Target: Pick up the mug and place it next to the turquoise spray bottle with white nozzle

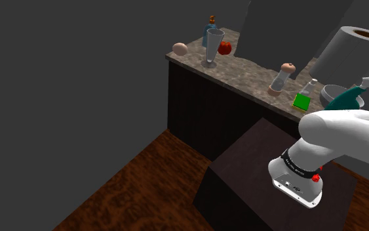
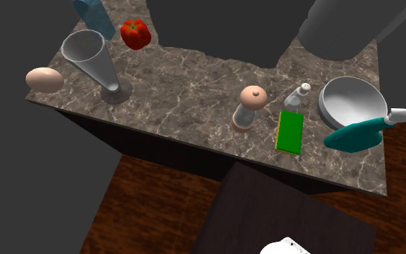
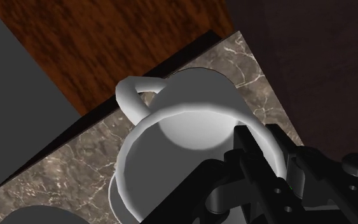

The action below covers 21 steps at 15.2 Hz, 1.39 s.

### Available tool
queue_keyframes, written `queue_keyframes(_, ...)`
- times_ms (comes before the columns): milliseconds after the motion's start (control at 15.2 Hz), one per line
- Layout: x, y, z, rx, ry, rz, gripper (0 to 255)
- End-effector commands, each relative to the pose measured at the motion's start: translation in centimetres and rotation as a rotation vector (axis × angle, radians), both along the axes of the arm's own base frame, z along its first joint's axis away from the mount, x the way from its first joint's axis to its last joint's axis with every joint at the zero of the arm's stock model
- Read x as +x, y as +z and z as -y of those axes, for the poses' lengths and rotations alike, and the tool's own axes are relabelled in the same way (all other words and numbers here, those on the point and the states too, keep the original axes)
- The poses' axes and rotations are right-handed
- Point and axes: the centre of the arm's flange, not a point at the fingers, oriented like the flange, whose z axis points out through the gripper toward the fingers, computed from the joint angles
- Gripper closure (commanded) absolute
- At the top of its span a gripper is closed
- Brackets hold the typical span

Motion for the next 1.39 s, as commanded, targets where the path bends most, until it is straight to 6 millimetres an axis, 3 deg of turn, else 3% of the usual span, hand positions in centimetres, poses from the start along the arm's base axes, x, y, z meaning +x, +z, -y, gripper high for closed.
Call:
queue_keyframes(0,0.0,-1.0,0.0,0.000,0.000,0.000,255)
queue_keyframes(1320,0.0,-11.6,0.0,0.000,0.000,0.000,255)
